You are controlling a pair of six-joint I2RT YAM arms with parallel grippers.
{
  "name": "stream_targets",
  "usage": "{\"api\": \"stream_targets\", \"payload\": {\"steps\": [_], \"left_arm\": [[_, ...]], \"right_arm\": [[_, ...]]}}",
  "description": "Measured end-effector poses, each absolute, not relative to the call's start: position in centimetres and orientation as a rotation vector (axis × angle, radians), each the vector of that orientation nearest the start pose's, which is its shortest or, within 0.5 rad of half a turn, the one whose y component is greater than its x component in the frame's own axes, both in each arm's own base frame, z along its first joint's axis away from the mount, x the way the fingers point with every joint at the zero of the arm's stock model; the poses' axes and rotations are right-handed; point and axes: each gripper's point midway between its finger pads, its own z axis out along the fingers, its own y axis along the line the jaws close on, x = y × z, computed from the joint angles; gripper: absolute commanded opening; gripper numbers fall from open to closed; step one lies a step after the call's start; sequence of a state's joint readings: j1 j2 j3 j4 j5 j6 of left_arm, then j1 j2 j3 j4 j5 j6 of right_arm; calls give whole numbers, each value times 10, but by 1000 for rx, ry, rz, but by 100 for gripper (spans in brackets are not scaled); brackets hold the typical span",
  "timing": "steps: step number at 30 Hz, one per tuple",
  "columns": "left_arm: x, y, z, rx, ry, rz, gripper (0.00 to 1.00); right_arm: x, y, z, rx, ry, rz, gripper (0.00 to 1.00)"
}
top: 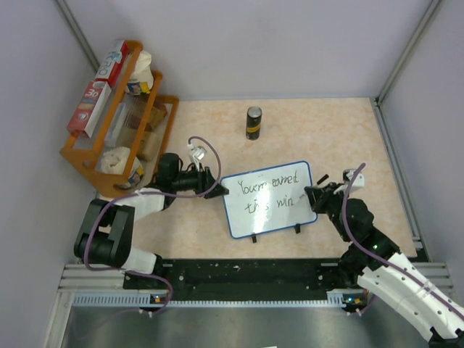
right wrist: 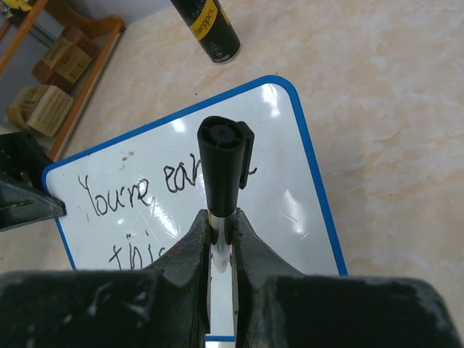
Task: Write a sentence on the whiteboard
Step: Place the whiteboard at the center of the board, then put down the whiteboard marker without the cap at the corner of the board.
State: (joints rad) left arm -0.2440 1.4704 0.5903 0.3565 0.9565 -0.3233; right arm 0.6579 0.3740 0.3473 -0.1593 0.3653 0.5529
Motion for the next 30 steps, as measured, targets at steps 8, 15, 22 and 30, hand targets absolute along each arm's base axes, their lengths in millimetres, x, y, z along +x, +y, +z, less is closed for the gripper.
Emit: {"api": "stream_targets", "payload": {"steps": [8, 15, 22, 30], "left_arm": [[270, -213, 138, 482, 1974, -1209, 98], [267, -198, 194, 434, 1833, -1074, 99], [257, -181, 242, 367, 1723, -975, 99], [240, -167, 290, 324, 1581, -915, 99]], "right_arm": [[215, 130, 169, 166, 1850, 624, 0], [193, 145, 162, 192, 1950, 769, 0], [164, 168, 143, 277, 2088, 1001, 0], [131, 176, 72, 473, 2301, 1126, 2]]}}
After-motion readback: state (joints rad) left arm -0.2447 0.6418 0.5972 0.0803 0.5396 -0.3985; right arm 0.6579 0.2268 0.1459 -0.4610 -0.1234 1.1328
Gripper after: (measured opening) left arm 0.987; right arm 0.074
